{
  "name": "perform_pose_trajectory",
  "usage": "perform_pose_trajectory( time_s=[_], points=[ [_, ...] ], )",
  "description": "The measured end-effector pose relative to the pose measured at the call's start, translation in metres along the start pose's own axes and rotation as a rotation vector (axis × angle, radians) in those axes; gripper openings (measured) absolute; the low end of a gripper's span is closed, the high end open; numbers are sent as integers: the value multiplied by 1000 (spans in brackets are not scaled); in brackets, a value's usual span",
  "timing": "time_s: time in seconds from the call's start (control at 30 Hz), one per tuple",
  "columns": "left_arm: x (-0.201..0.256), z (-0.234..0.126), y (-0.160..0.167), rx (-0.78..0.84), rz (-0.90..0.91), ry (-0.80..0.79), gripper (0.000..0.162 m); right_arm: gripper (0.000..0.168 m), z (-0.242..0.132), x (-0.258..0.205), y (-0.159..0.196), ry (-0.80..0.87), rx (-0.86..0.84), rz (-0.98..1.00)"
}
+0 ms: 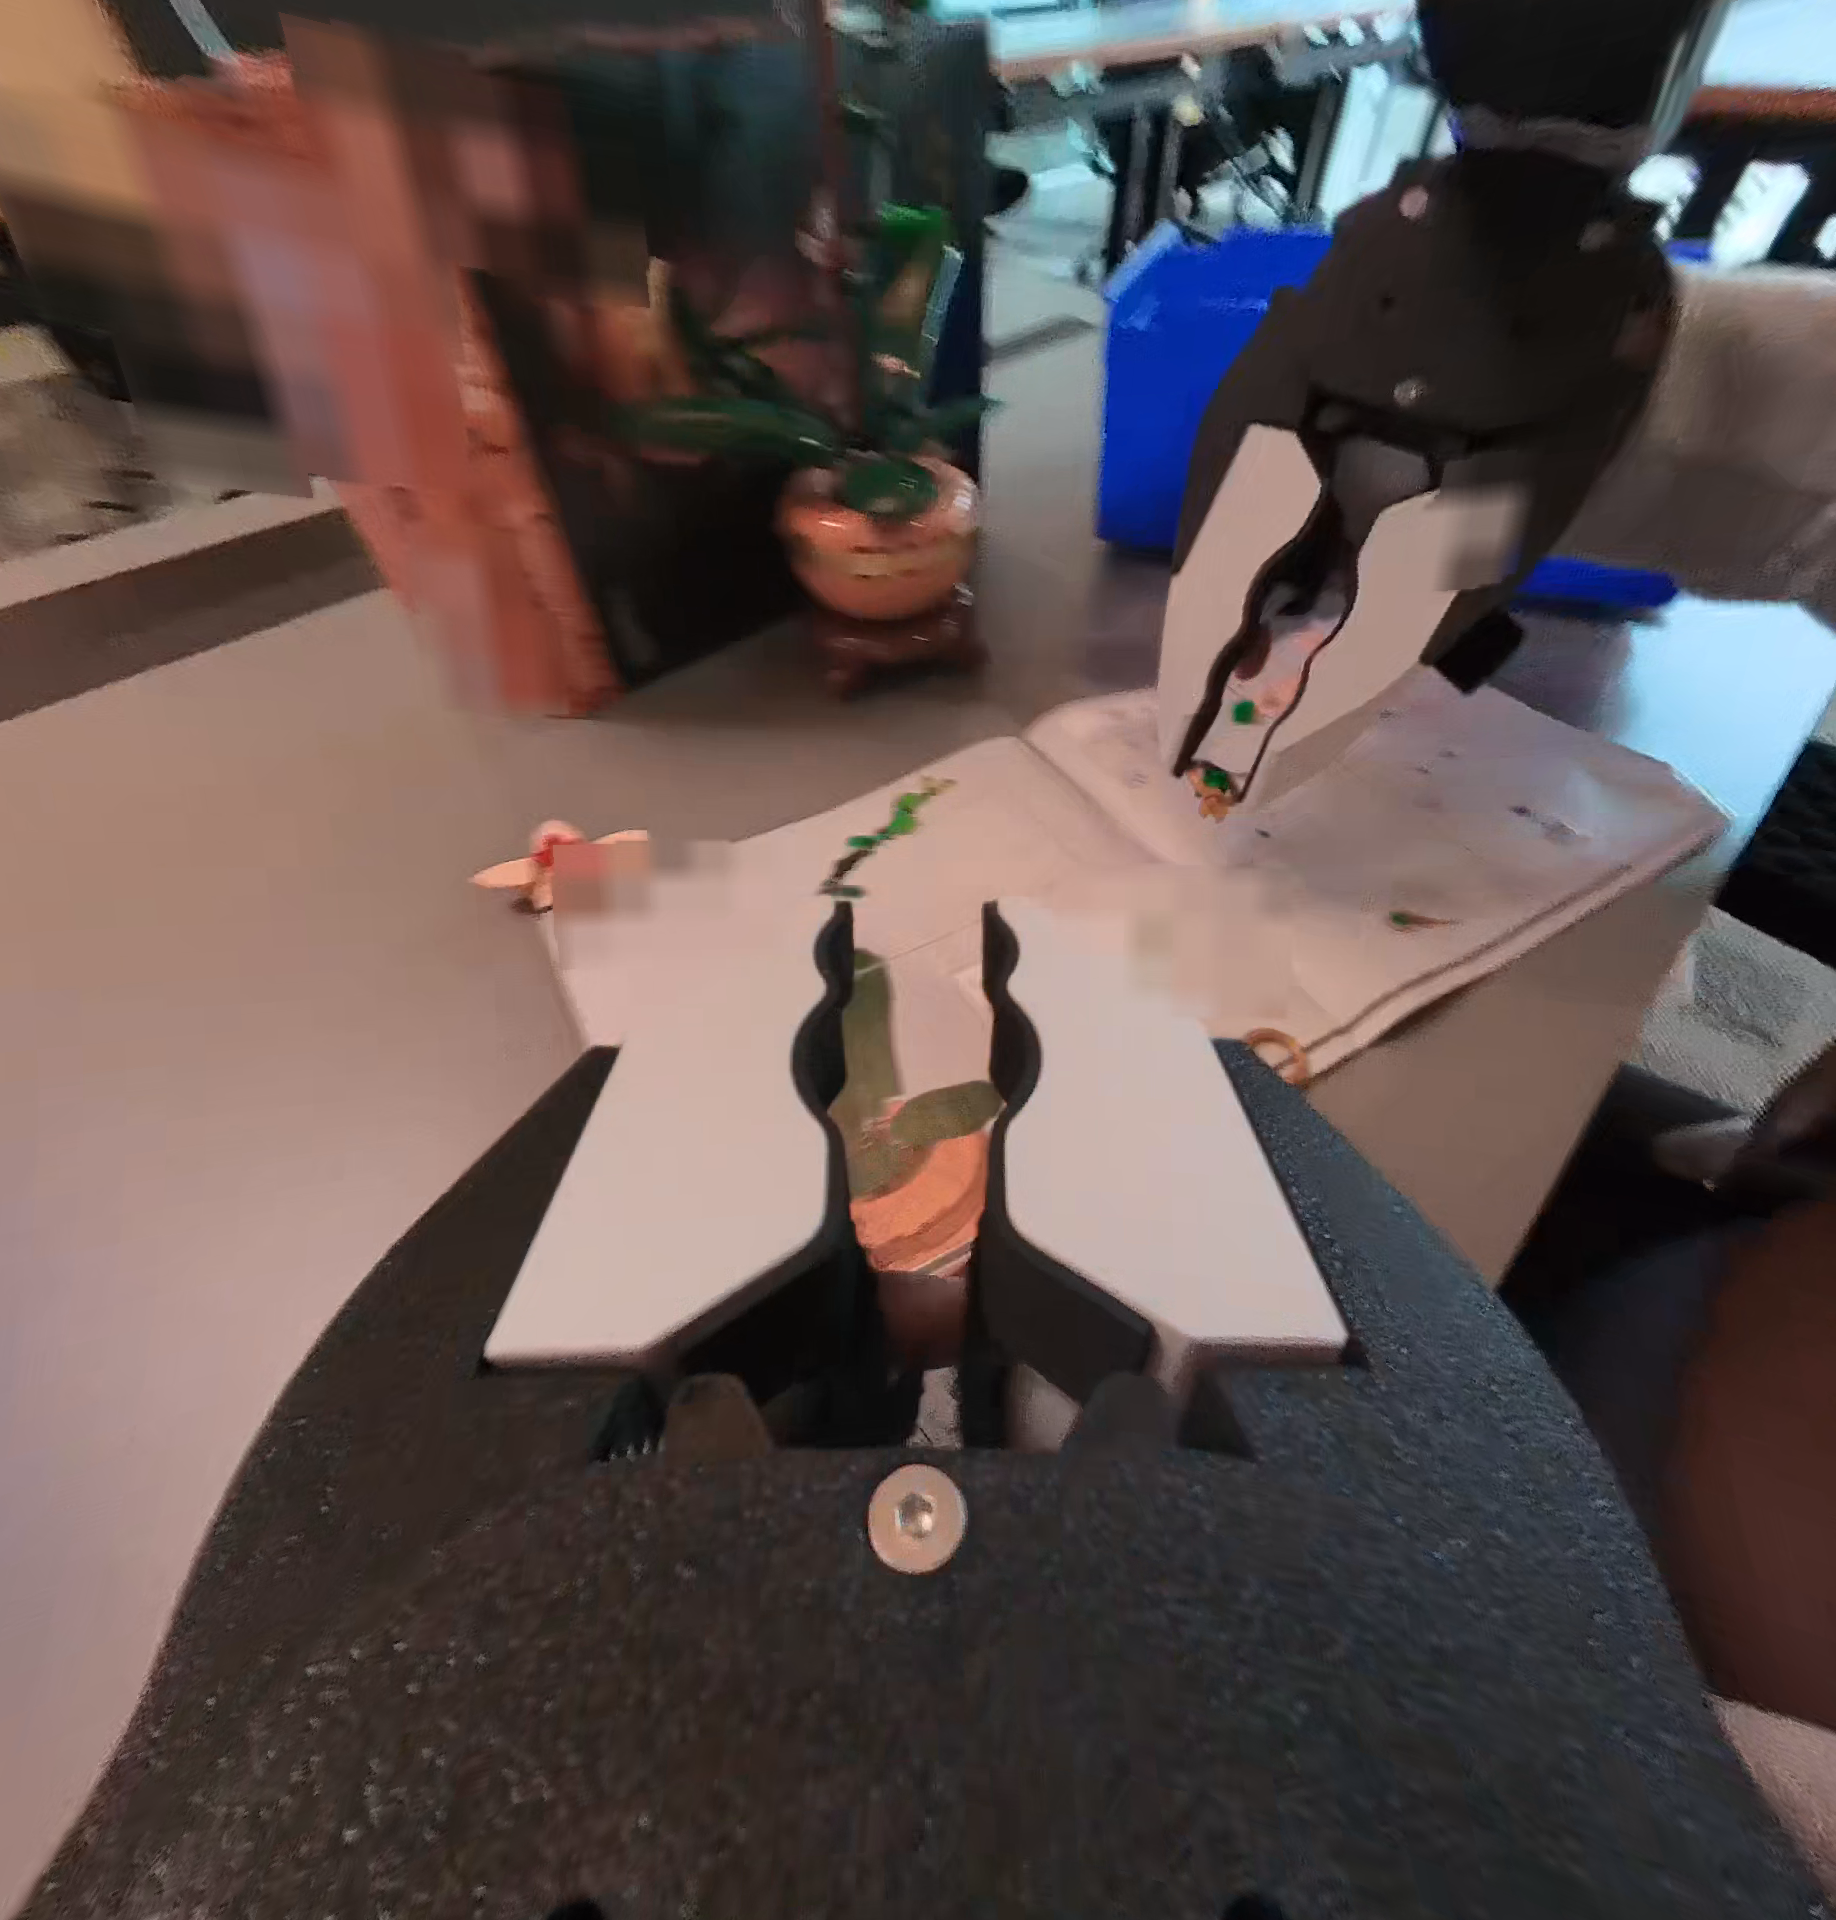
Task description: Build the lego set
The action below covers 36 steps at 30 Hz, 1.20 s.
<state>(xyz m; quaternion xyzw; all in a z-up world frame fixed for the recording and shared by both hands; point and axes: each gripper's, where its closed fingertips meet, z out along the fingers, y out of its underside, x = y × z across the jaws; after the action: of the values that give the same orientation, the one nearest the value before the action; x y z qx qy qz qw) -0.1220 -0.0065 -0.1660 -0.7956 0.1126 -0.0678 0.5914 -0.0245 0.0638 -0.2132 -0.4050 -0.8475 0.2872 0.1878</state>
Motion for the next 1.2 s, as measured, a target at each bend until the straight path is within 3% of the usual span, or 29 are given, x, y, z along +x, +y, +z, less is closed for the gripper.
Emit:
perform_pose_trajectory(
  time_s=[0.23, 0.3, 0.43, 0.5, 0.57, 0.63, 0.67, 0.8, 0.83, 0.97, 1.07, 1.2],
  points=[
    [-3, -20, 11, 83, -111, 27, 35, 21, 53, 29, 3, -8, -164, 92],
    [-3, -22, 11, 109, -152, 45, 42, 41, 53, 32, -1, 2, -133, 106],
    [-4, -25, 3, 192, -113, 51, 46, 53, 32, 42, -8, 128, -24, 124],
    [1, -23, 1, 191, -52, 63, 50, 52, 4, 47, -37, 226, 247, 135],
    [11, -19, 2, 157, 2, 93, 57, 50, -49, 40, -73, 297, 664, 152],
    [26, -12, 3, 130, 26, 152, 70, 67, -105, 23, -89, 303, 1023, 198],
    [35, -9, 4, 113, 31, 193, 72, 77, -120, 15, -89, 284, 1106, 234],
    [77, 8, 27, -39, 165, 338, 56, 114, -112, -17, -68, 321, 949, 264],
    [84, 12, 37, -99, 218, 355, 51, 115, -108, -27, -63, 352, 901, 219],
    [85, 26, 66, -281, 417, 375, 43, 107, -106, -53, -47, 381, 831, 260],
    [87, 28, 65, -311, 526, 488, 33, 71, -104, -67, -32, 332, 811, 334],
    [87, 35, 64, -368, 627, 620, 29, 67, -100, -77, -17, 338, 785, 338]
  ],
)
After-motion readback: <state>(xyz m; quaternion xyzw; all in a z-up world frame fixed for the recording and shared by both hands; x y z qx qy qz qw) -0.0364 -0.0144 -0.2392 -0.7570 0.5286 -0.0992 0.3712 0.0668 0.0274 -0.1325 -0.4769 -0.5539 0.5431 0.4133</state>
